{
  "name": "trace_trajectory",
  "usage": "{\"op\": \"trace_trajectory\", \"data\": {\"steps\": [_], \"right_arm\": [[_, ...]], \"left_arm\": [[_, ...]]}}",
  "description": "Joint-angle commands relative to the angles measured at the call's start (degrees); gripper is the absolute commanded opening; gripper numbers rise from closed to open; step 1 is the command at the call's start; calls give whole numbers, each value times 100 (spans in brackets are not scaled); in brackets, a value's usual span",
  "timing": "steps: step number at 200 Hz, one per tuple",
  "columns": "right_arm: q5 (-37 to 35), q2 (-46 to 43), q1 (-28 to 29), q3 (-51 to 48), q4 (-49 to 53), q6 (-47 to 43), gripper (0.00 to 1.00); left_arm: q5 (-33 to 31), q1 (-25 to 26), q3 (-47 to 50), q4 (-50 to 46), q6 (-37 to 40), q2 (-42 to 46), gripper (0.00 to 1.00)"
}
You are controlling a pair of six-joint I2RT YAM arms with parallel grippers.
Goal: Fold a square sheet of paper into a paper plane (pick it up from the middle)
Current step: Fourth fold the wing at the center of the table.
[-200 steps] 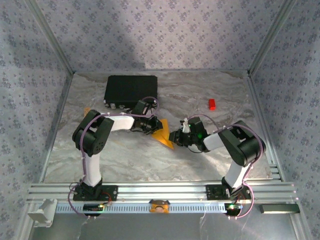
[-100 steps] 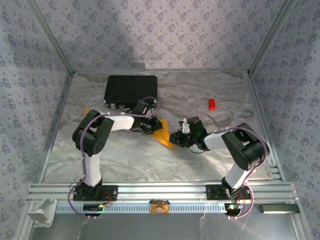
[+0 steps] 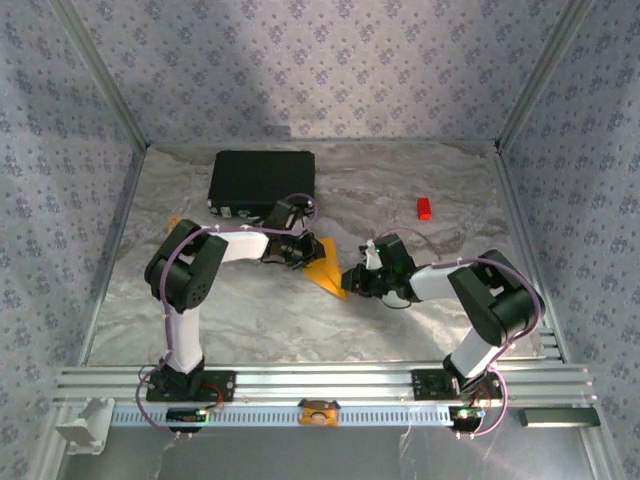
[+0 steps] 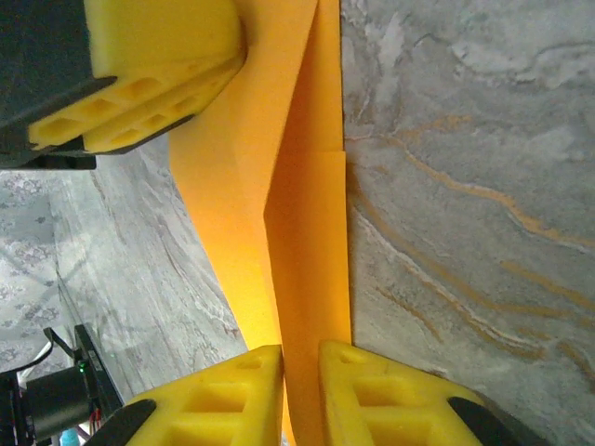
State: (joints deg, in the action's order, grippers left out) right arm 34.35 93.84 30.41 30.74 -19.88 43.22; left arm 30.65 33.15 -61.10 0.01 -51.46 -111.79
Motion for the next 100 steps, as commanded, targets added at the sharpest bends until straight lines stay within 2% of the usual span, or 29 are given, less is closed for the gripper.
{"op": "trace_trajectory", "data": {"steps": [1,23,39,53,100], "right_arm": [[51,128,43,-173,891,-126,17],[-22,176,50,-189,945,-126,11],[-13,179,34,-188,977,-118,13],[27,131,39,-185,1006,-111,19],[12,-41,80,-252,1197,-122,16]], "left_arm": [[-18,41,-5,-300,134,-148,16],[-32,38,-3,-287,134,-133,16],[-33,41,2,-282,135,-133,16],[-35,41,24,-274,123,-133,16],[-42,38,9,-274,117,-141,16]]}}
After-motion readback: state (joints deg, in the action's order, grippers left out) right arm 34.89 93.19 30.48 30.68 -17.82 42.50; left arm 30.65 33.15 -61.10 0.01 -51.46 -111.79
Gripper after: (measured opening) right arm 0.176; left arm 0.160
